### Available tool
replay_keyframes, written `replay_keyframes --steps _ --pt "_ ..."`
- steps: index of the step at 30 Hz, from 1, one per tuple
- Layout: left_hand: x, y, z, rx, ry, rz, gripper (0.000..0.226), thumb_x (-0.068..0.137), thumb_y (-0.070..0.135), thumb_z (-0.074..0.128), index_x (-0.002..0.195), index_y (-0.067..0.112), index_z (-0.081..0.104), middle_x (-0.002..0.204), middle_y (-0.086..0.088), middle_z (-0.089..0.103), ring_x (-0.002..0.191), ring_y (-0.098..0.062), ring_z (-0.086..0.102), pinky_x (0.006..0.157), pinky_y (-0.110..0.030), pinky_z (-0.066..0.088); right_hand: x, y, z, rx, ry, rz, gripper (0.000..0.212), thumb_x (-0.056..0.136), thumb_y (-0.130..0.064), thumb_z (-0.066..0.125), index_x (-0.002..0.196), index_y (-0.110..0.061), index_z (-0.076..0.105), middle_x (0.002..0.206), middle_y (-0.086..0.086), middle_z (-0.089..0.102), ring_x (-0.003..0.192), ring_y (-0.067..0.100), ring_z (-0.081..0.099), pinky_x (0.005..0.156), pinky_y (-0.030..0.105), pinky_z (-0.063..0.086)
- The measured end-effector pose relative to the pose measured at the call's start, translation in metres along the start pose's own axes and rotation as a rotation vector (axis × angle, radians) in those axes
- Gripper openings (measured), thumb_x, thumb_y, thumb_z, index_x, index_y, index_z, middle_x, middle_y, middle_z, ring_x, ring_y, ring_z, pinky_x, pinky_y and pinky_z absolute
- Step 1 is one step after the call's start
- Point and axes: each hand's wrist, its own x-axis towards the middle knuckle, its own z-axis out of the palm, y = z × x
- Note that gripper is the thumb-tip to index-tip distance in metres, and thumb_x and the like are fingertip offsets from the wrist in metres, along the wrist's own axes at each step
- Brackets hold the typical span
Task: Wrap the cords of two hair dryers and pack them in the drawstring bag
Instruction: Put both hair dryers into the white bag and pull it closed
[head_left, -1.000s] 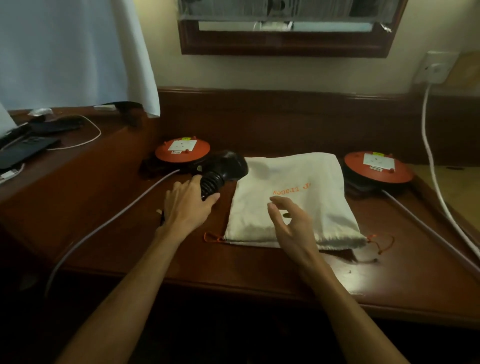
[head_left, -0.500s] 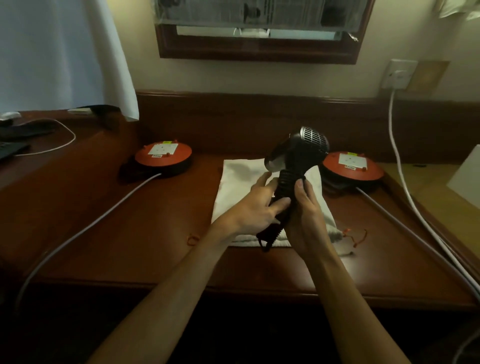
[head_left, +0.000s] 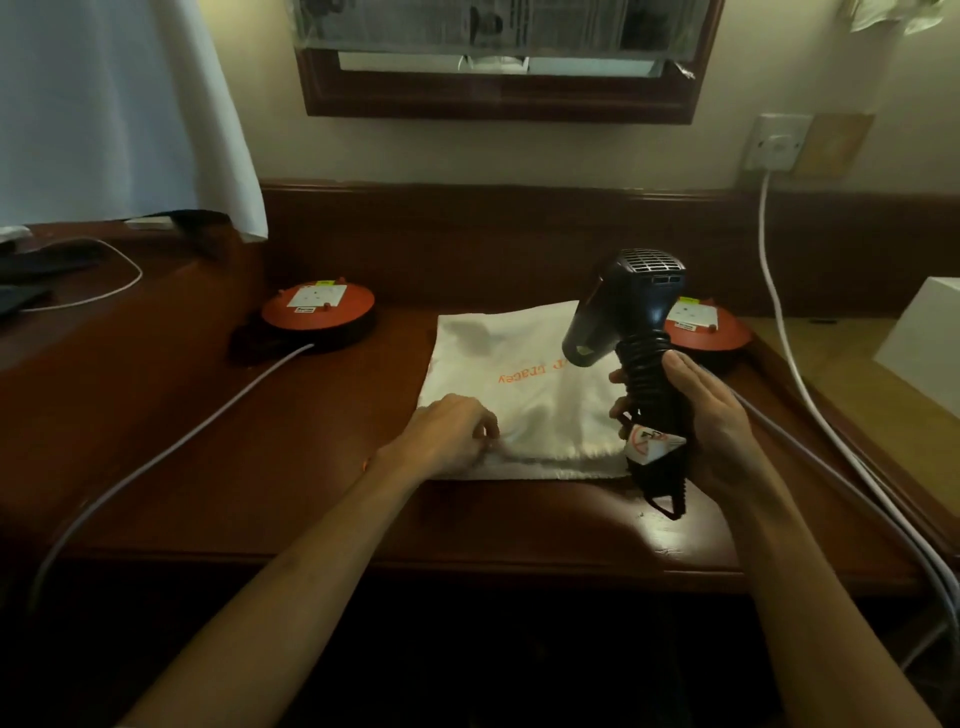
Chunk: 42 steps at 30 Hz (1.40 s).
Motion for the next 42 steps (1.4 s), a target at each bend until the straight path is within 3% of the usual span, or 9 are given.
replay_keyframes --steps 3,9,12,16,22,27,31,39,42 --pt "0.011 0.003 -0.015 -0.147 0.073 -0.038 0.021 0.098 0.034 0.065 0.112 0.021 0.076 0.101 0.004 0.061 0.082 -0.005 0.051 0.060 -0.017 0.033 -0.011 -0.003 -0.005 0.023 -0.116 0.026 0.038 0.102 -0.037 0.046 0.128 -0.014 0.063 0.111 0.019 0.067 0.077 0.031 0.066 0.062 0.039 0.058" --pt "0.040 -0.005 -0.065 -0.507 0.099 -0.050 0.015 0.097 0.023 0.067 0.095 0.013 0.078 0.078 0.005 0.067 0.066 -0.003 0.058 0.060 -0.022 0.044 -0.033 -0.014 0.002 -0.142 -0.383 0.068 0.042 0.096 -0.031 0.050 0.132 -0.014 0.063 0.109 0.026 0.068 0.078 0.037 0.066 0.063 0.037 0.057" --pt "0.043 -0.009 -0.075 -0.560 0.107 -0.026 0.020 0.098 0.016 0.065 0.111 0.006 0.077 0.098 -0.004 0.074 0.079 -0.007 0.064 0.065 -0.023 0.046 -0.026 -0.010 0.010 -0.390 -0.406 0.087 0.041 0.098 -0.025 0.060 0.138 -0.019 0.061 0.114 0.018 0.072 0.089 0.029 0.070 0.073 0.033 0.057" --pt "0.038 -0.001 -0.076 -0.663 0.135 0.040 0.017 0.097 0.019 0.067 0.107 0.013 0.079 0.105 -0.004 0.076 0.104 -0.017 0.068 0.087 -0.030 0.052 -0.010 0.008 0.023 -0.819 -0.391 0.070 0.054 0.093 -0.037 0.068 0.145 -0.031 0.053 0.123 -0.001 0.068 0.098 0.014 0.071 0.081 0.033 0.060" --pt "0.027 0.002 -0.085 -0.602 0.234 0.126 0.018 0.097 0.025 0.068 0.108 0.018 0.080 0.106 0.001 0.076 0.106 -0.021 0.067 0.094 -0.046 0.056 -0.010 0.034 0.035 -1.131 -0.380 0.048 0.077 0.088 -0.050 0.070 0.154 -0.030 0.037 0.154 -0.002 0.045 0.140 0.016 0.043 0.114 0.037 0.042" --pt "0.024 0.007 -0.089 -0.479 0.379 0.187 0.019 0.094 0.024 0.072 0.110 0.018 0.079 0.103 0.004 0.075 0.101 -0.009 0.067 0.090 -0.036 0.056 -0.010 0.033 0.029 -1.407 -0.523 0.076 0.085 0.093 -0.054 0.060 0.159 -0.041 0.010 0.155 0.000 0.044 0.139 0.021 0.044 0.112 0.045 0.041" --pt "0.019 0.015 -0.087 -0.401 0.409 0.233 0.020 0.093 0.021 0.073 0.111 0.014 0.078 0.096 0.005 0.070 0.094 -0.011 0.066 0.079 -0.028 0.055 -0.012 0.033 0.047 -1.488 -0.396 -0.037 0.075 0.097 -0.051 0.055 0.159 -0.037 0.014 0.144 0.003 0.055 0.125 0.022 0.056 0.099 0.045 0.051" --pt "0.013 0.028 -0.090 -0.398 0.386 0.274 0.021 0.091 0.028 0.074 0.108 0.016 0.080 0.099 -0.001 0.074 0.094 -0.015 0.069 0.082 -0.042 0.059 0.056 0.068 0.101 -1.426 -0.066 -0.029 0.058 0.095 -0.043 0.060 0.141 -0.017 0.038 0.123 0.012 0.063 0.102 0.030 0.065 0.084 0.048 0.058" --pt "0.013 0.030 -0.093 -0.417 0.381 0.275 0.020 0.091 0.030 0.075 0.106 0.017 0.080 0.097 -0.001 0.074 0.092 -0.016 0.070 0.080 -0.044 0.058 0.086 0.078 0.107 -1.426 -0.004 0.061 0.059 0.093 -0.044 0.059 0.141 -0.016 0.039 0.121 0.010 0.065 0.103 0.031 0.065 0.088 0.048 0.055"
